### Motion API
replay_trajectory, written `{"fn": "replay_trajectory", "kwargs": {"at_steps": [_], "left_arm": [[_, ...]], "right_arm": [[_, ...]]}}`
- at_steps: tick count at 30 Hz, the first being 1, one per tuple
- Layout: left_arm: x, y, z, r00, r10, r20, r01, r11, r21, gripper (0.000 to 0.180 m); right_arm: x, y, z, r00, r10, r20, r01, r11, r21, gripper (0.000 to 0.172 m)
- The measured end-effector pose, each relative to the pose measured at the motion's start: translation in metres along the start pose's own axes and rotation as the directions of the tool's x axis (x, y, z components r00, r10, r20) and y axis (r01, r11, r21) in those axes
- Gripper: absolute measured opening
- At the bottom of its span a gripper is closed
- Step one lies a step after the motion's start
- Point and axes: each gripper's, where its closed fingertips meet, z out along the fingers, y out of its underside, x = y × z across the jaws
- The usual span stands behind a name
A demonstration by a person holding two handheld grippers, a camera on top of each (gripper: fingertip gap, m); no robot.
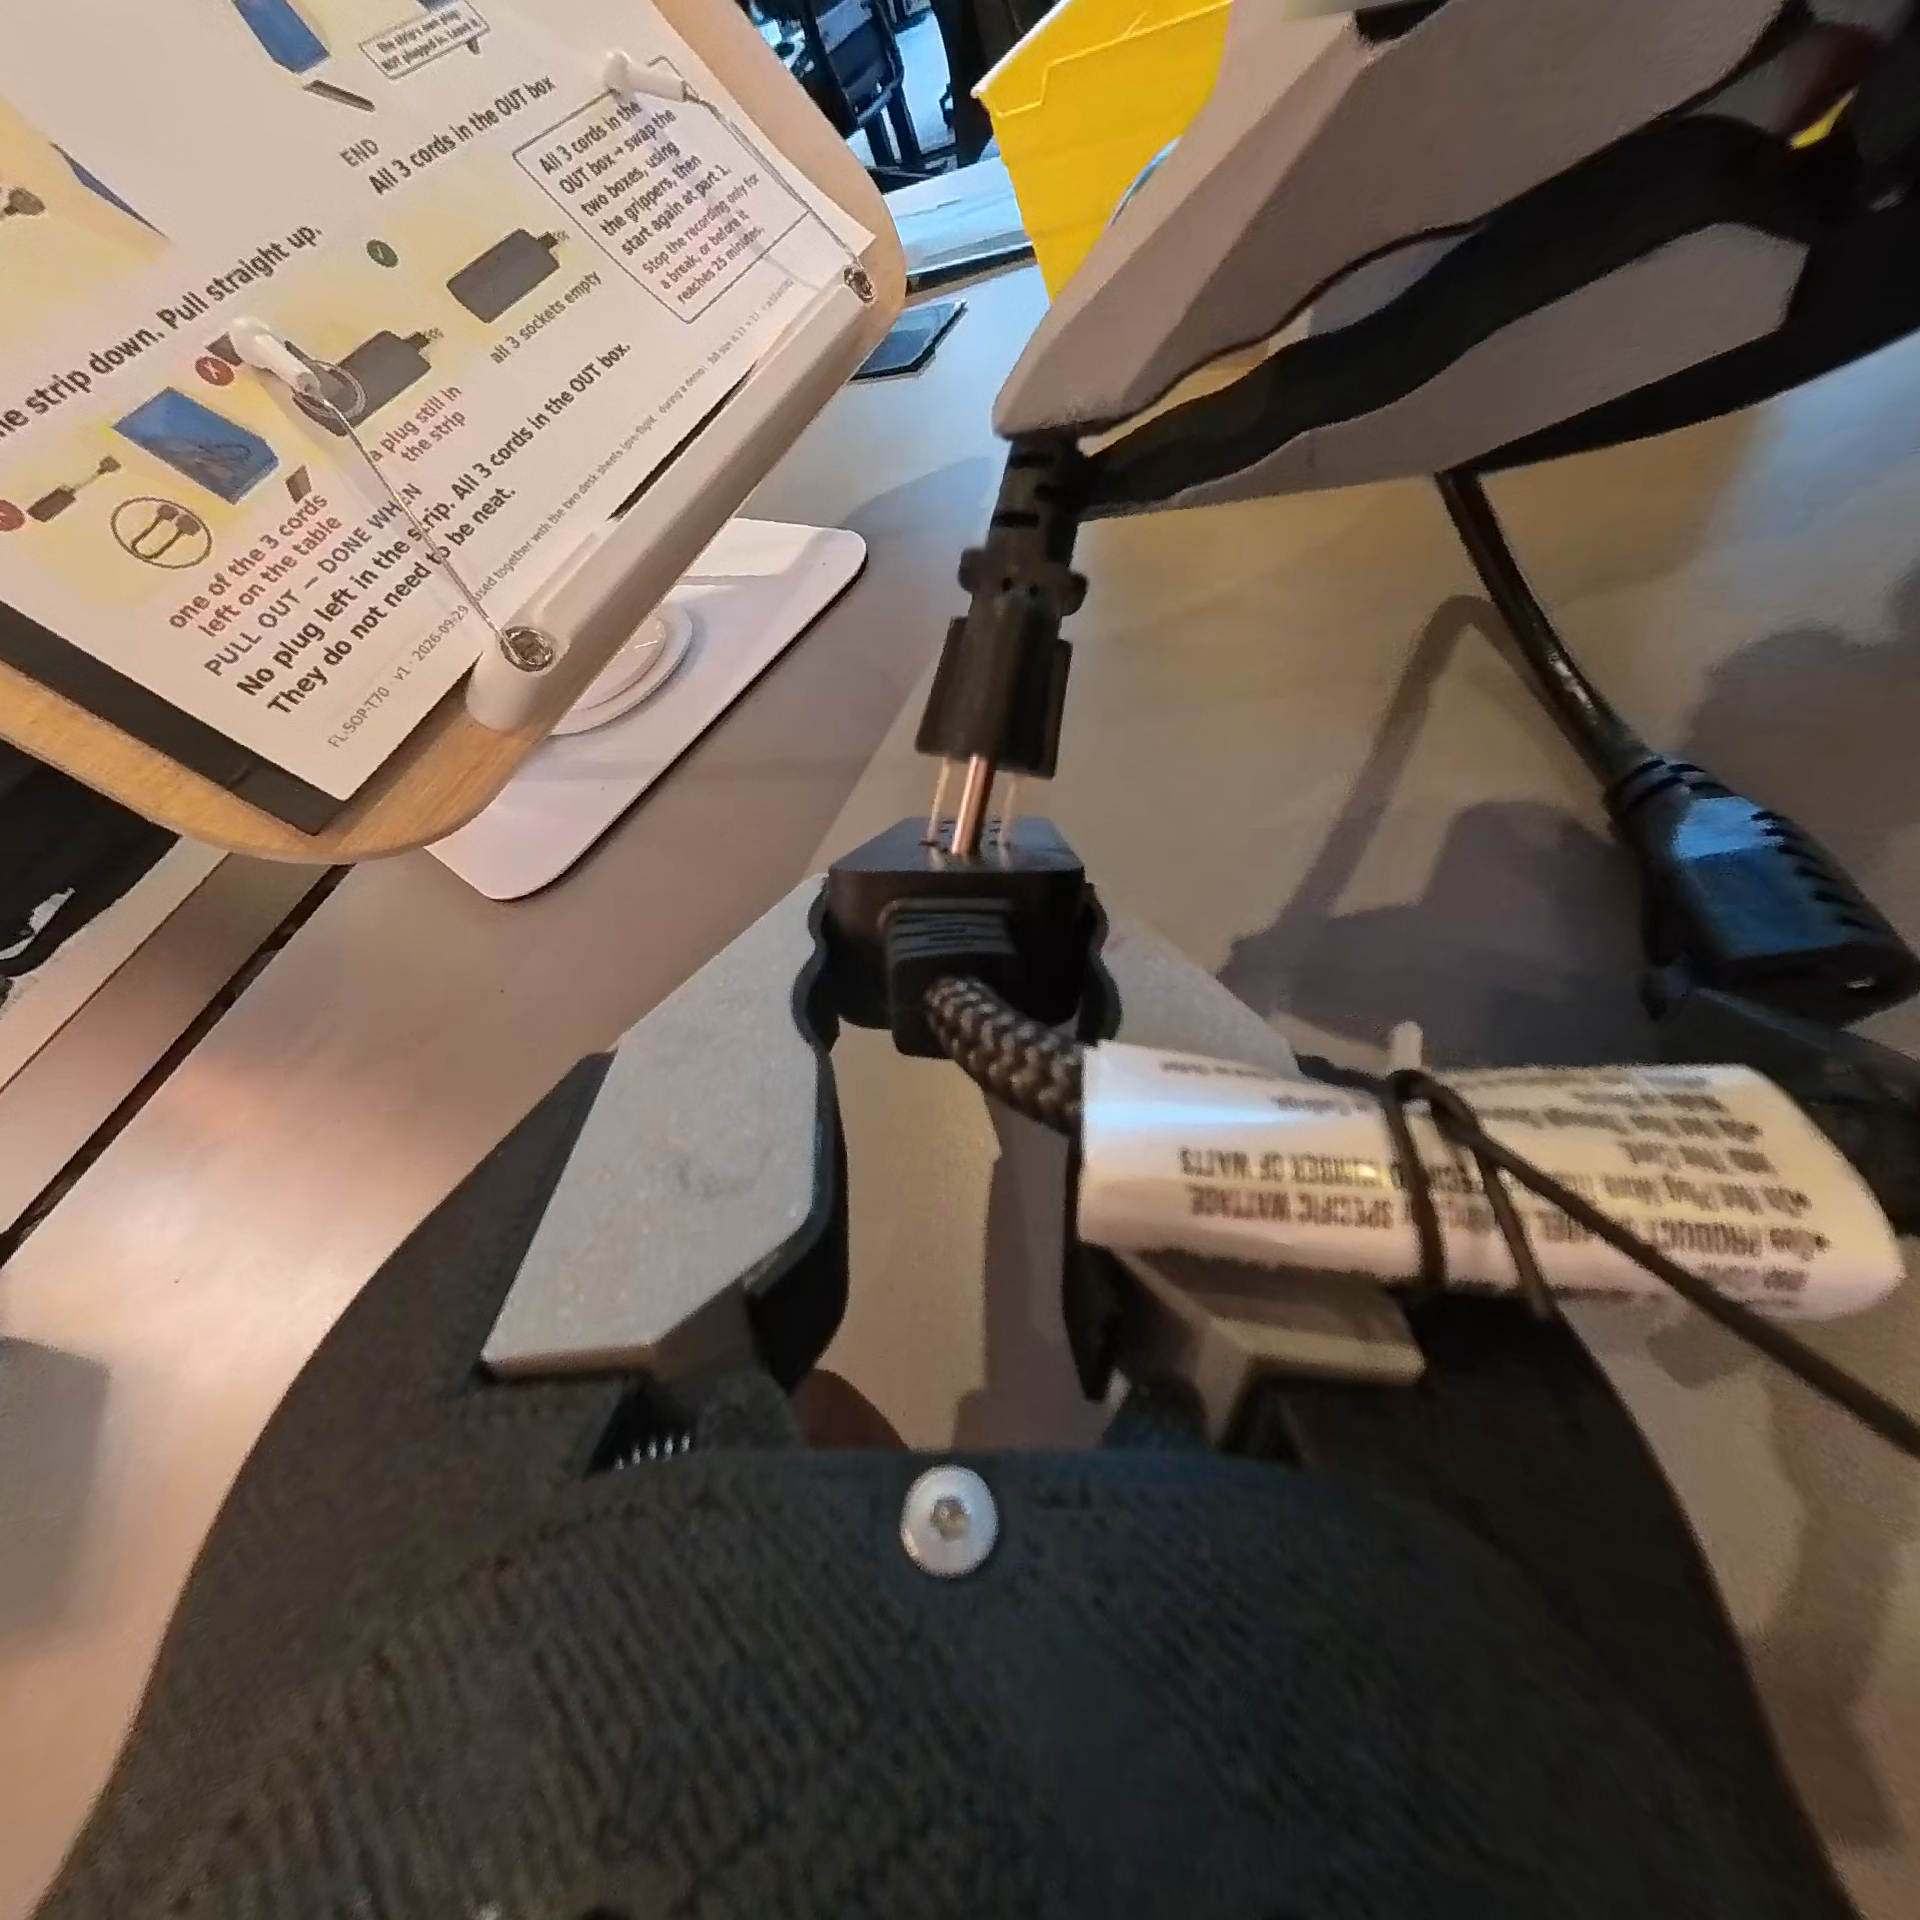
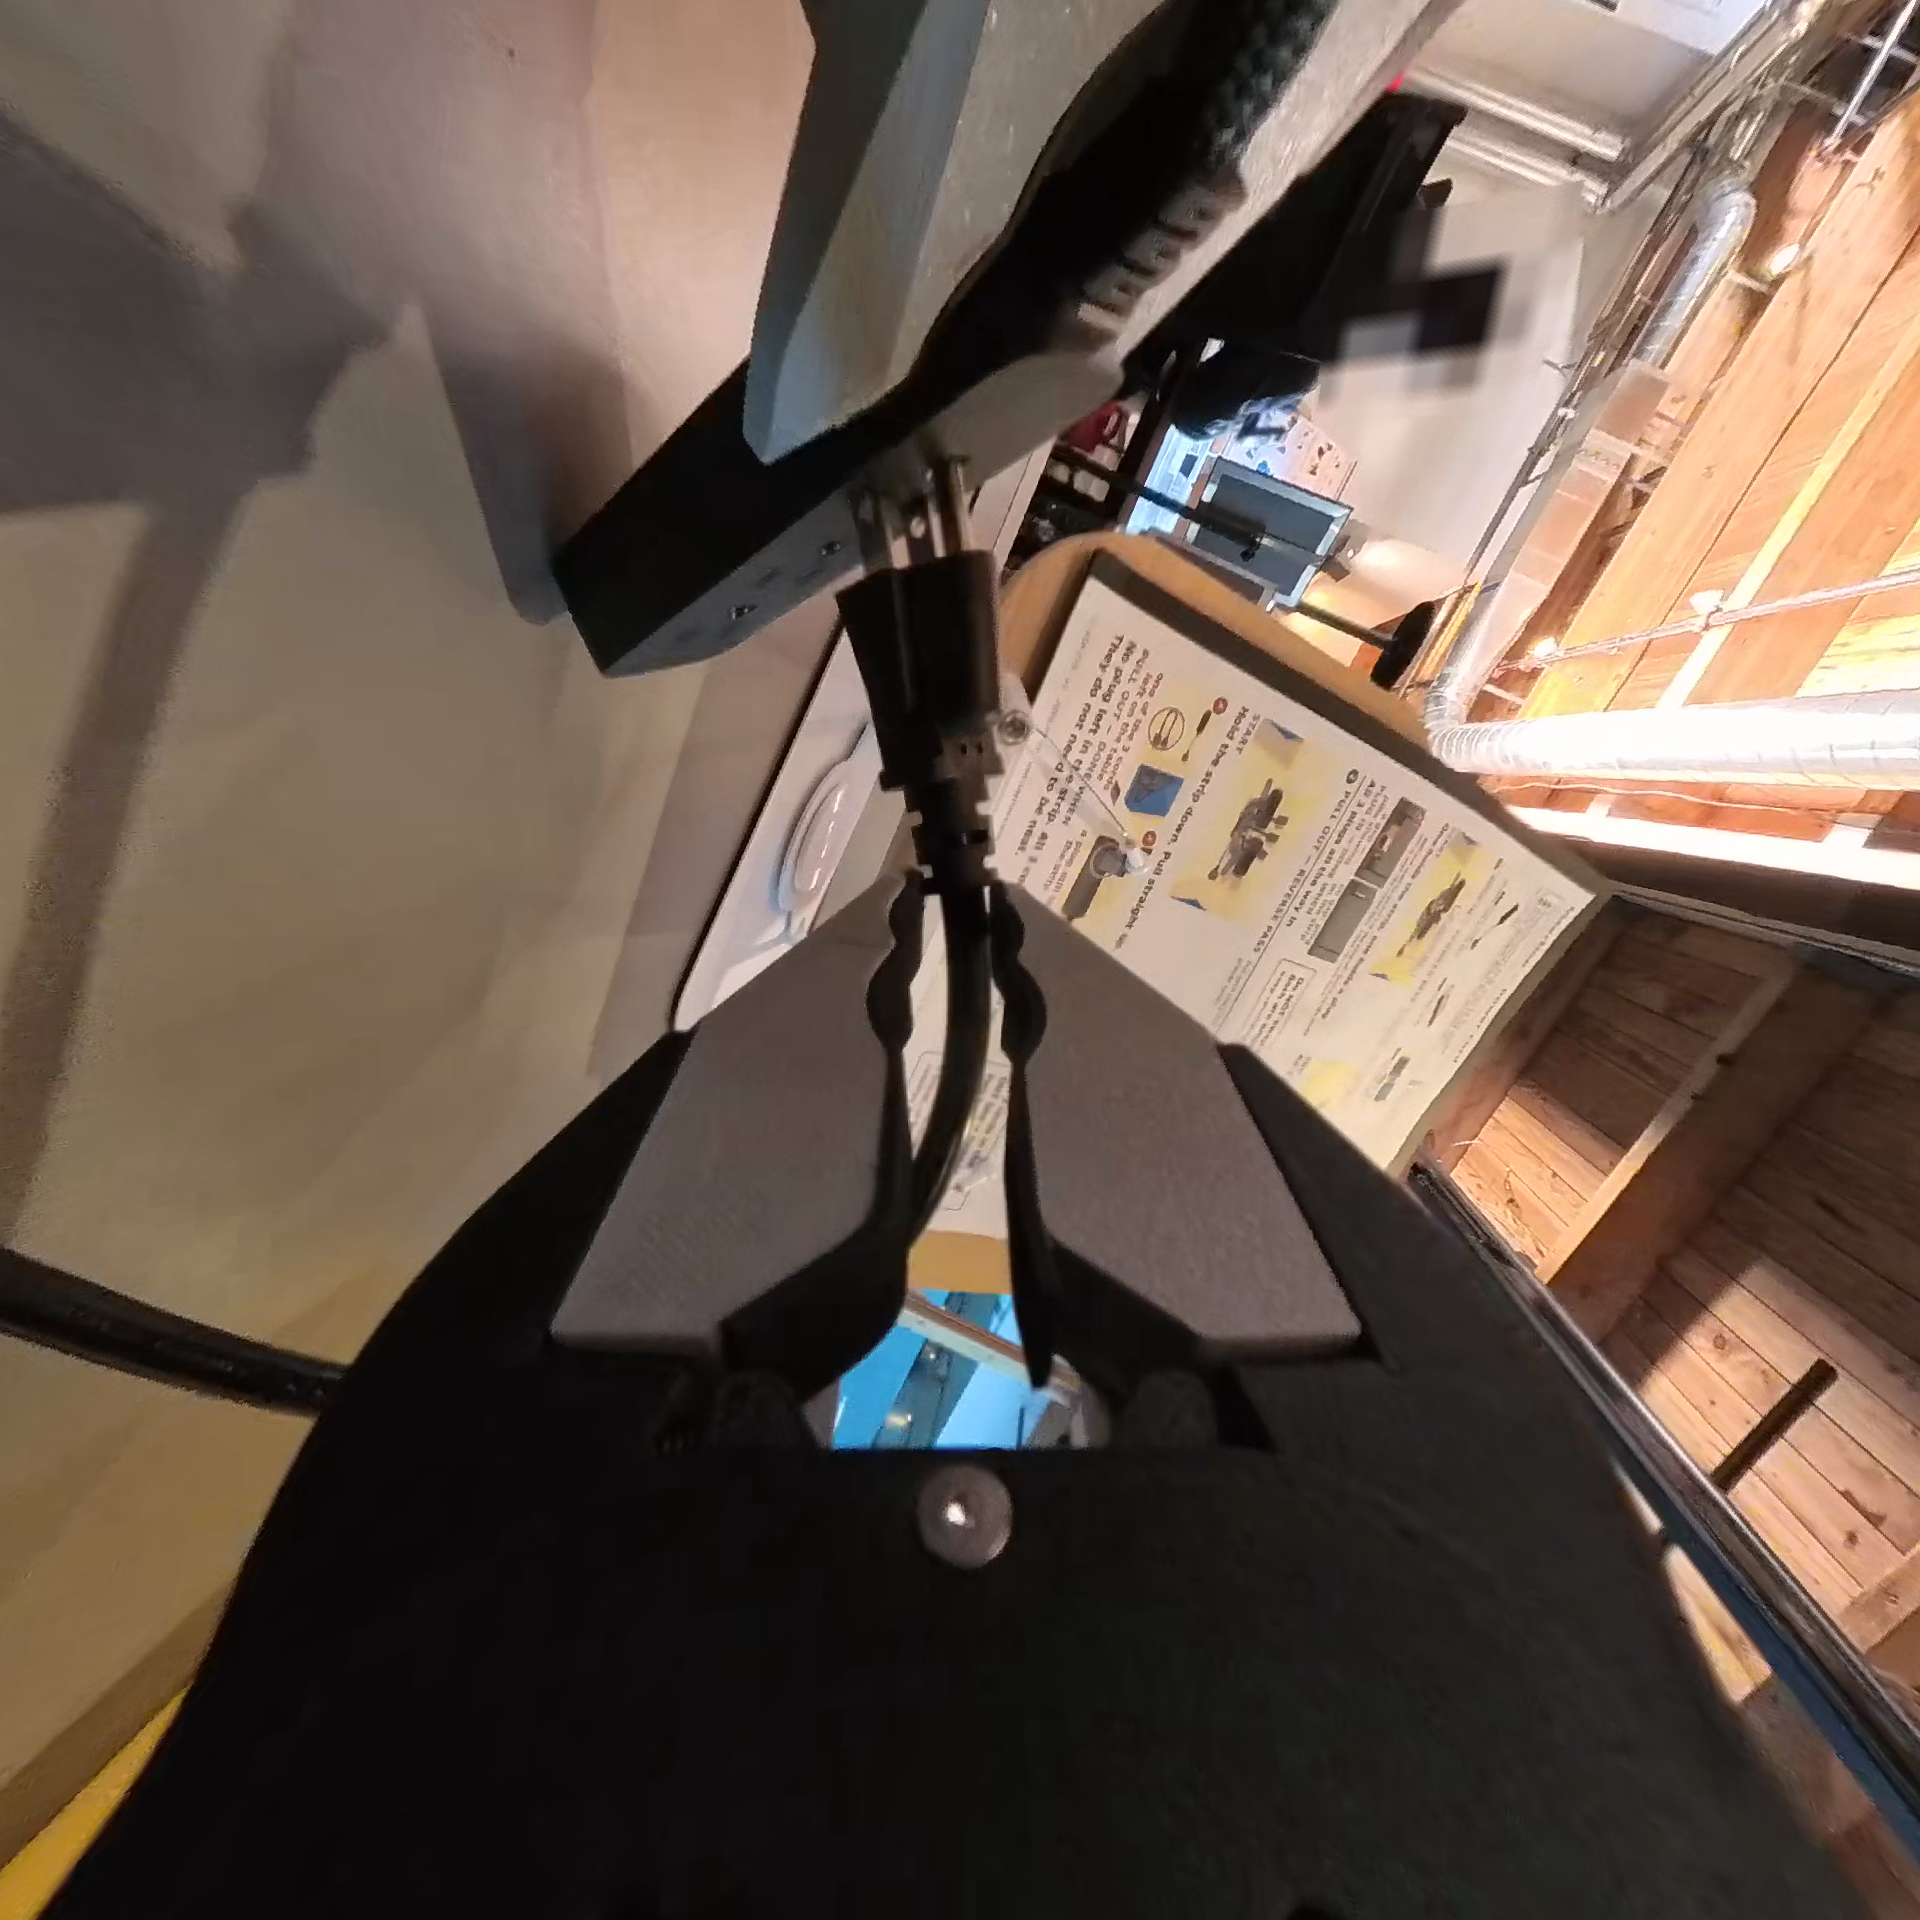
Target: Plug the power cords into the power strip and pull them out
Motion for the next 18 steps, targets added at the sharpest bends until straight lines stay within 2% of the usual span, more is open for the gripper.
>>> {"fn": "replay_trajectory", "kwargs": {"at_steps": [3, 8, 14, 18], "left_arm": [[-0.003, 0.001, -0.001, 0.999, 0.032, 0.031, -0.032, 0.999, -0.012, 0.041], [-0.002, 0.000, -0.002, 0.998, 0.054, 0.032, -0.054, 0.999, -0.006, 0.041], [-0.001, 0.000, 0.000, 0.997, 0.075, 0.037, -0.075, 0.997, 0.014, 0.040], [-0.002, -0.001, 0.001, 0.998, 0.052, 0.044, -0.054, 0.998, 0.034, 0.040]], "right_arm": [[0.003, -0.002, 0.002, 1.000, -0.024, -0.015, 0.024, 1.000, -0.021, 0.009], [0.006, -0.006, -0.001, 1.000, 0.020, -0.016, -0.019, 0.997, 0.069, 0.009], [0.009, -0.014, -0.009, 0.981, 0.191, 0.044, -0.196, 0.954, 0.228, 0.009], [0.008, -0.014, -0.007, 0.975, 0.207, 0.084, -0.221, 0.942, 0.253, 0.008]]}}
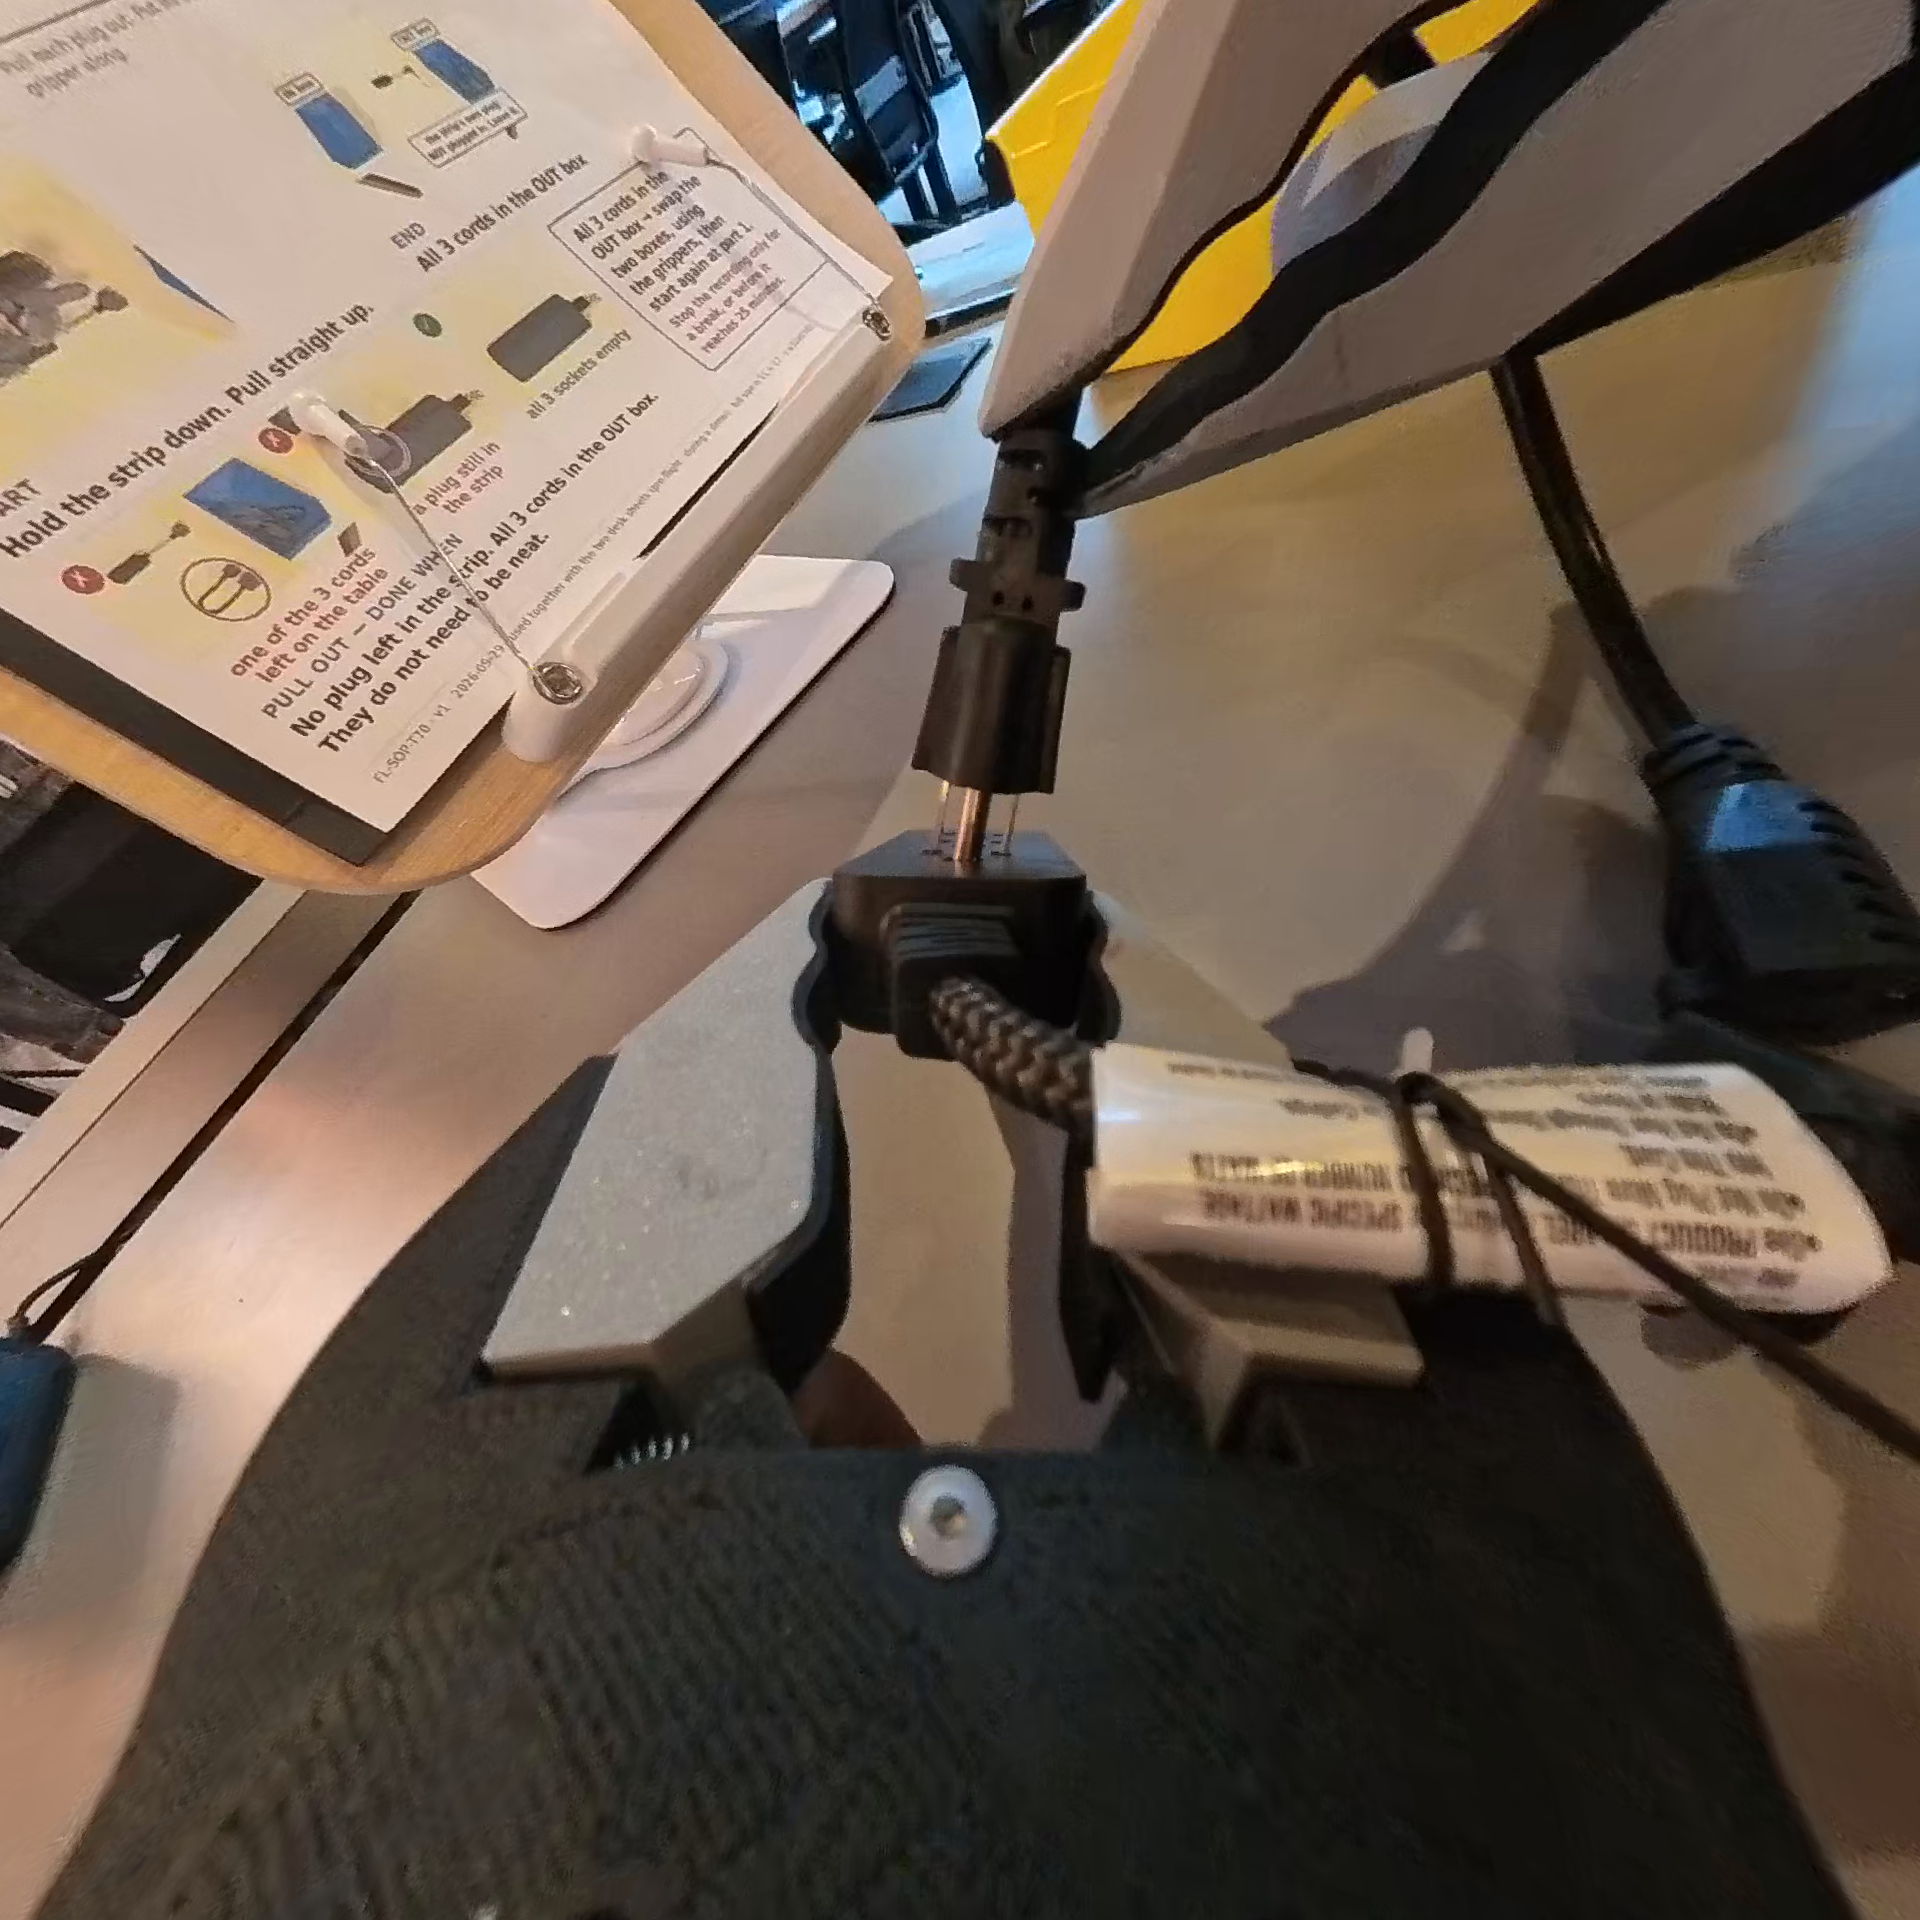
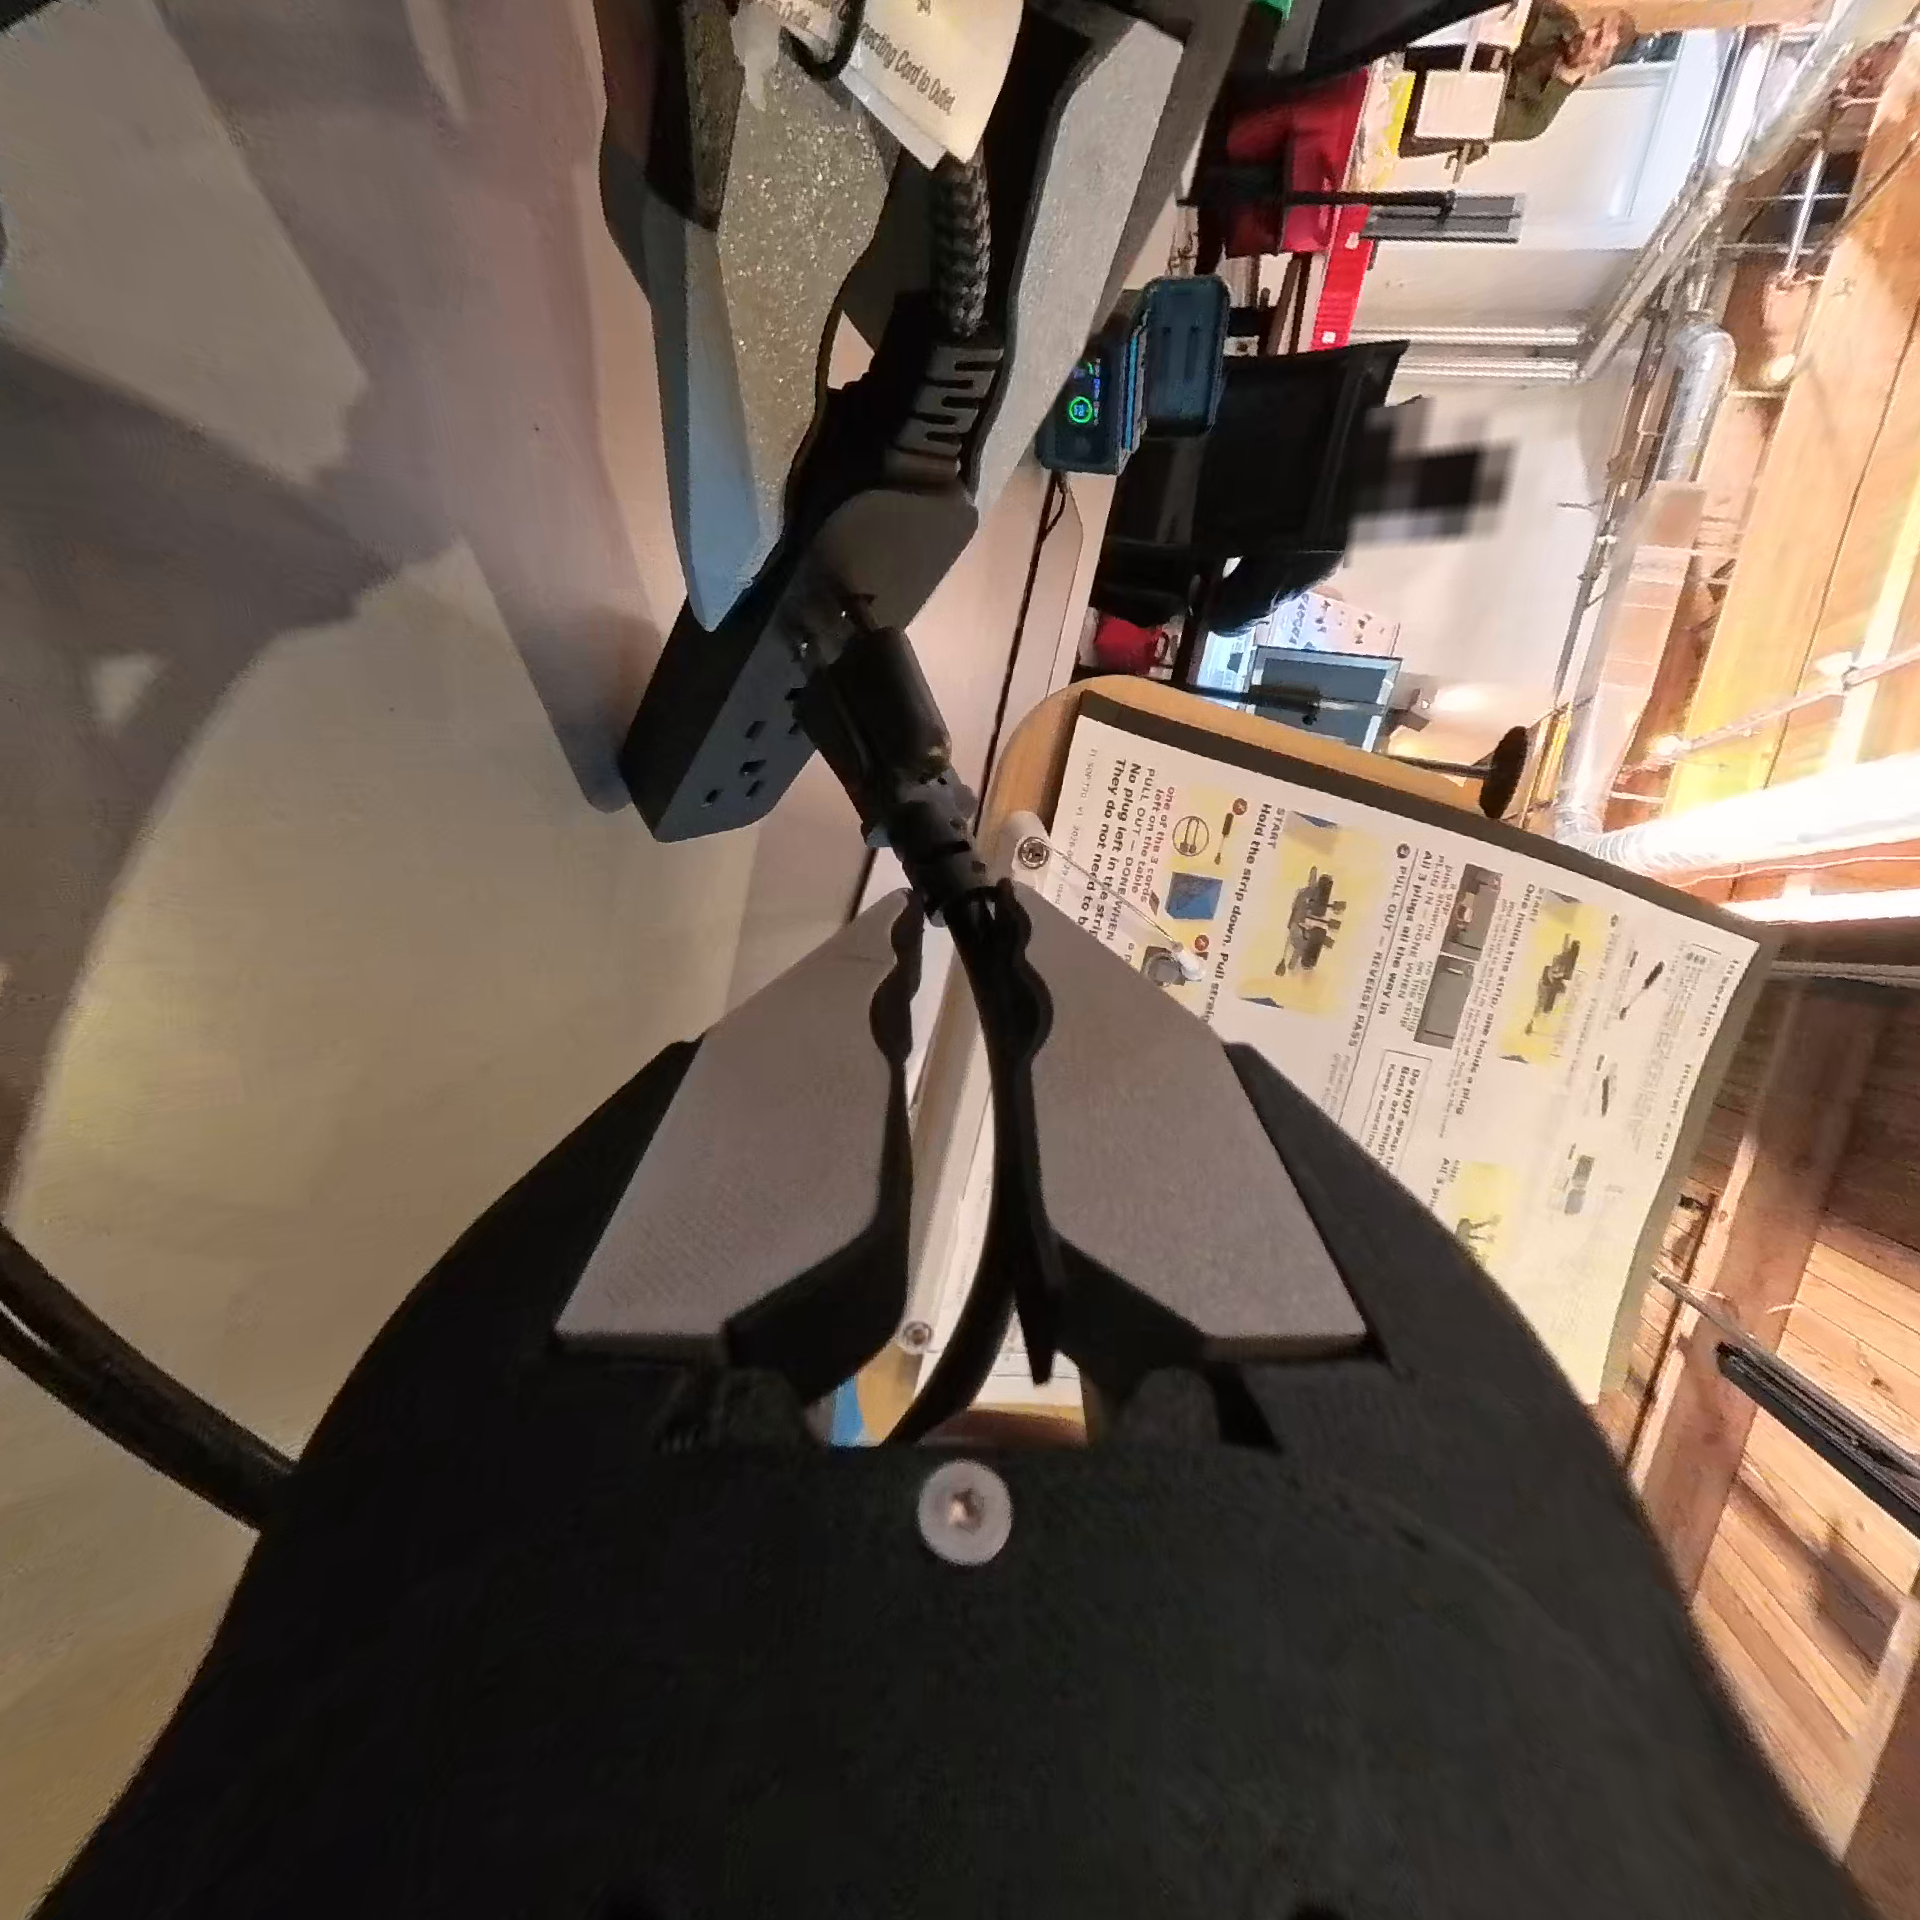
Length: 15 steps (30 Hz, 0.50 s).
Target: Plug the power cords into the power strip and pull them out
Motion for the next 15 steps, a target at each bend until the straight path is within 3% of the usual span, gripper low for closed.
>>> {"fn": "replay_trajectory", "kwargs": {"at_steps": [6, 8, 10, 11, 13, 15], "left_arm": [[0.005, -0.011, -0.002, 1.000, 0.022, -0.009, -0.021, 0.998, 0.065, 0.039], [0.010, -0.032, -0.009, 0.999, 0.017, -0.038, -0.011, 0.987, 0.160, 0.040], [0.022, -0.061, -0.017, 0.988, -0.038, -0.150, 0.077, 0.961, 0.266, 0.042], [0.023, -0.066, -0.017, 0.991, -0.014, -0.131, 0.049, 0.963, 0.265, 0.042], [0.013, -0.065, -0.021, 0.997, 0.025, -0.069, -0.006, 0.966, 0.257, 0.042], [0.003, -0.046, -0.027, 0.996, -0.001, -0.084, 0.019, 0.977, 0.215, 0.042]], "right_arm": [[-0.015, 0.014, 0.006, 0.995, -0.004, 0.095, 0.007, 1.000, -0.025, 0.008], [-0.025, 0.017, 0.012, 0.990, 0.014, 0.138, -0.010, 0.999, -0.031, 0.007], [-0.045, 0.000, 0.018, 0.974, 0.051, 0.220, -0.061, 0.998, 0.035, 0.008], [-0.048, -0.008, 0.022, 0.976, 0.038, 0.214, -0.049, 0.998, 0.044, 0.009], [-0.037, -0.008, 0.029, 0.982, 0.074, 0.175, -0.082, 0.996, 0.036, 0.013], [-0.026, -0.004, 0.029, 0.964, 0.183, 0.191, -0.196, 0.979, 0.051, 0.010]]}}
